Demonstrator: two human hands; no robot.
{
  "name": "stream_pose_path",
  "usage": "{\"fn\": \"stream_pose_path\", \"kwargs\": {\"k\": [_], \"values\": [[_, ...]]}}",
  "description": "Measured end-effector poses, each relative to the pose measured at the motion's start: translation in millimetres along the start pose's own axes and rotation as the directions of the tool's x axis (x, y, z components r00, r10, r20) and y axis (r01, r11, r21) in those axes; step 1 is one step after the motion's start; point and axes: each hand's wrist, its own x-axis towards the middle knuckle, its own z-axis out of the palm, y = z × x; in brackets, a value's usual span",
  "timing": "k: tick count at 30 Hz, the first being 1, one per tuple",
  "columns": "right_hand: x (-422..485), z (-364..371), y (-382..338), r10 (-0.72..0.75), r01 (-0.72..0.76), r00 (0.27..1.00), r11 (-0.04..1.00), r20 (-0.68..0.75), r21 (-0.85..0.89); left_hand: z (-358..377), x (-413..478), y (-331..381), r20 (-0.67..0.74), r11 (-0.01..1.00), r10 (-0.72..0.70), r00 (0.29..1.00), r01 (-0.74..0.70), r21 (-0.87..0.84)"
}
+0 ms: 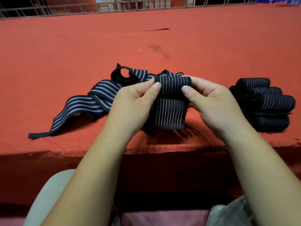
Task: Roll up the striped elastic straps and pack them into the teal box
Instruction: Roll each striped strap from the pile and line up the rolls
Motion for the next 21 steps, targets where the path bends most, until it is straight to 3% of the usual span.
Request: {"fn": "stream_pose_path", "kwargs": {"k": [9, 12, 21], "values": [[-1.7, -2.5, -3.0, 0.026, -0.030, 0.997, 0.998, 0.075, 0.054, -6.7, 3.2, 0.0, 0.075, 0.952, -0.125, 0.989, 0.141, -0.272], [-2.2, -3.9, -5.1, 0.096, -0.099, 0.994, 0.993, 0.053, 0.060, -12.0, 8.0, -3.9, 0.056, 0.943, -0.135, 0.989, 0.146, -0.298], [-3.1, -3.6, -7.2, 0.086, -0.086, 0.996, 0.992, 0.012, 0.091, -16.1, 10.7, -11.0, 0.098, 0.931, -0.119, 0.988, 0.145, -0.335]]}}
